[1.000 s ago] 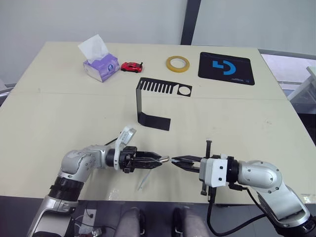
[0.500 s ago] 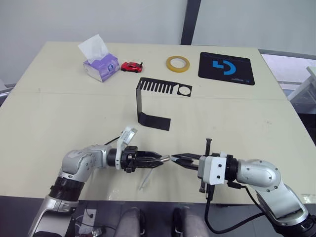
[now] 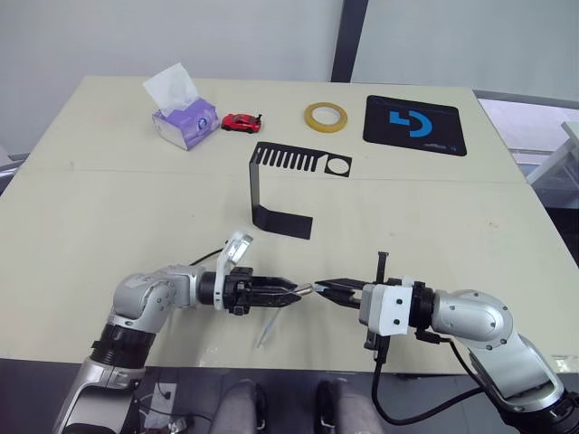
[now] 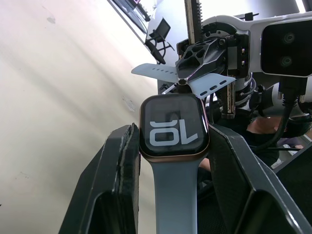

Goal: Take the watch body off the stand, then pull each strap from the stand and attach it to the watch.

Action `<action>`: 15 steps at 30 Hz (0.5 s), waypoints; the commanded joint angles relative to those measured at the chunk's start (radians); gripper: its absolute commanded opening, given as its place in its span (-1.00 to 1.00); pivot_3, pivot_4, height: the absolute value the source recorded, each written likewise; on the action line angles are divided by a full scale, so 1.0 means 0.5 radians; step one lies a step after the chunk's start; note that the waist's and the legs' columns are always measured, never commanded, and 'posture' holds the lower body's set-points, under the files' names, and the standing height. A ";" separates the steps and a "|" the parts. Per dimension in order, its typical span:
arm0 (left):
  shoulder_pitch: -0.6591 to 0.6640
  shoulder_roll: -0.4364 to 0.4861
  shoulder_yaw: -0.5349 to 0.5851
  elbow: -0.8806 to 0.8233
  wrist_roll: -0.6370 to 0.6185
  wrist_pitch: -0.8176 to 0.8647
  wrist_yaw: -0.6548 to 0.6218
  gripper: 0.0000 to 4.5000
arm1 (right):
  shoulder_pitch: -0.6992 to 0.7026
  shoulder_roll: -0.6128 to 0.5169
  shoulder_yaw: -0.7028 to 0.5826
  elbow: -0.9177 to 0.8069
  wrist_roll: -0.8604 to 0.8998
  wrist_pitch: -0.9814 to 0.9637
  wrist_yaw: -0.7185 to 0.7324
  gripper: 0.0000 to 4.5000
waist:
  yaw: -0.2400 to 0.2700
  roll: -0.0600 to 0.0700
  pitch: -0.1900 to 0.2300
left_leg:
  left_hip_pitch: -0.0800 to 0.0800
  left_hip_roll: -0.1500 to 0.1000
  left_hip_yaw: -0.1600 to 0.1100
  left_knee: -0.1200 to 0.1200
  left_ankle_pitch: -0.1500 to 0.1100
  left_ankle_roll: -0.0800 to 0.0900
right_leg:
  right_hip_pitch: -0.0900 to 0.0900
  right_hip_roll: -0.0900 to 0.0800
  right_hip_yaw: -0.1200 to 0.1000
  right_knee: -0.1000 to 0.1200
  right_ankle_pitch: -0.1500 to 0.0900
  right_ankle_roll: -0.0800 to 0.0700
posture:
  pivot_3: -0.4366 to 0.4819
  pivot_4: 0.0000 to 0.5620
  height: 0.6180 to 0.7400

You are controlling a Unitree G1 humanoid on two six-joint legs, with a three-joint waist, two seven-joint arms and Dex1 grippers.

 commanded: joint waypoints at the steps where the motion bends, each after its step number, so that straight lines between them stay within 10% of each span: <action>1: -0.040 -0.037 0.026 -0.126 -0.073 -0.006 -0.016 -0.28 | -0.004 0.007 0.050 -0.030 0.006 -0.003 0.024 -1.00 | 0.000 0.000 0.000 | 0.000 0.000 0.000 0.000 0.000 0.000 | 0.000 0.000 0.000 0.000 0.000 0.000 | -0.05 -0.47 1.00; 15: -0.049 -0.026 0.005 -0.168 -0.065 0.034 -0.014 -0.28 | -0.014 0.008 0.053 -0.011 -0.019 -0.011 0.031 -1.00 | 0.000 0.000 0.000 | 0.000 0.000 0.000 0.000 0.000 0.000 | 0.000 0.000 0.000 0.000 0.000 0.000 | -0.05 -0.47 1.00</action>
